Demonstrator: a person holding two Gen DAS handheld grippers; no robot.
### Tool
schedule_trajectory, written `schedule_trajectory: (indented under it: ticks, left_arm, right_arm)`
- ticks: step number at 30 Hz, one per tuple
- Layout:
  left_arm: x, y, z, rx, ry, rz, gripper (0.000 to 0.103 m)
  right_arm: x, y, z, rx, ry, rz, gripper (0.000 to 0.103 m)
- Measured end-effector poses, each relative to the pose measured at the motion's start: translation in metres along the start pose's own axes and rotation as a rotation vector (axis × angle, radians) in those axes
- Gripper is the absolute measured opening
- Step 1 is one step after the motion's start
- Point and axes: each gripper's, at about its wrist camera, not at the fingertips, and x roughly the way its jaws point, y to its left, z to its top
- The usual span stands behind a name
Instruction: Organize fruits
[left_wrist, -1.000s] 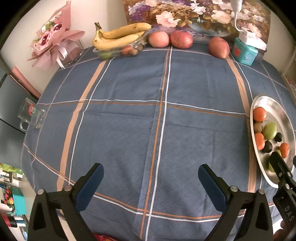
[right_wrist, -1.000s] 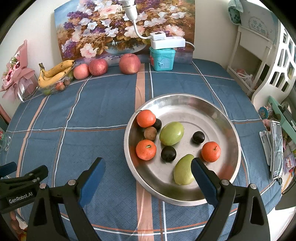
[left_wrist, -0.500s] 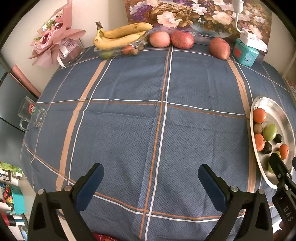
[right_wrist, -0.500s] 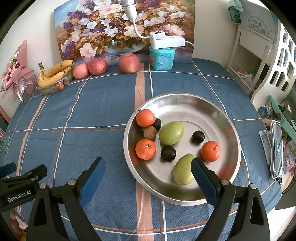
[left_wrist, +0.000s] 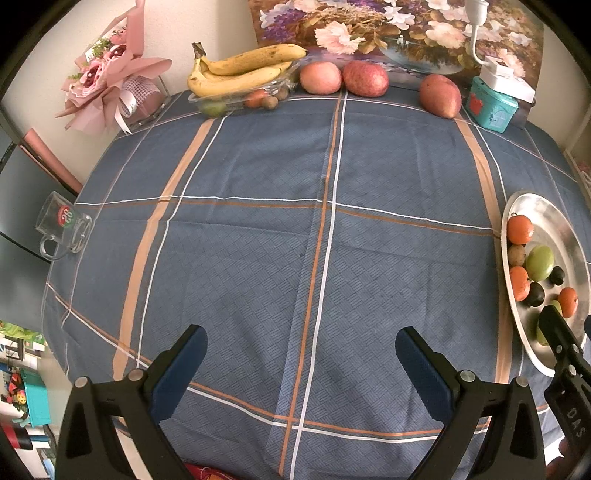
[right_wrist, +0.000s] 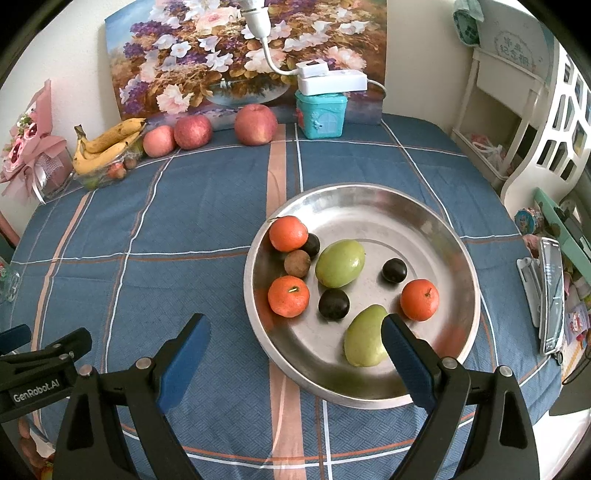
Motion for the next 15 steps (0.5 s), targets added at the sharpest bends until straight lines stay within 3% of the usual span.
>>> schedule_trajectory:
  ticks: [15]
  left_arm:
    - [-0.0026,0.0025,-0.0016,-0.012,-0.013,0.006,0.103]
  right_arm:
    - [0.0025,-0.0046,0.0002,0.029,0.021,-0.017,0.094]
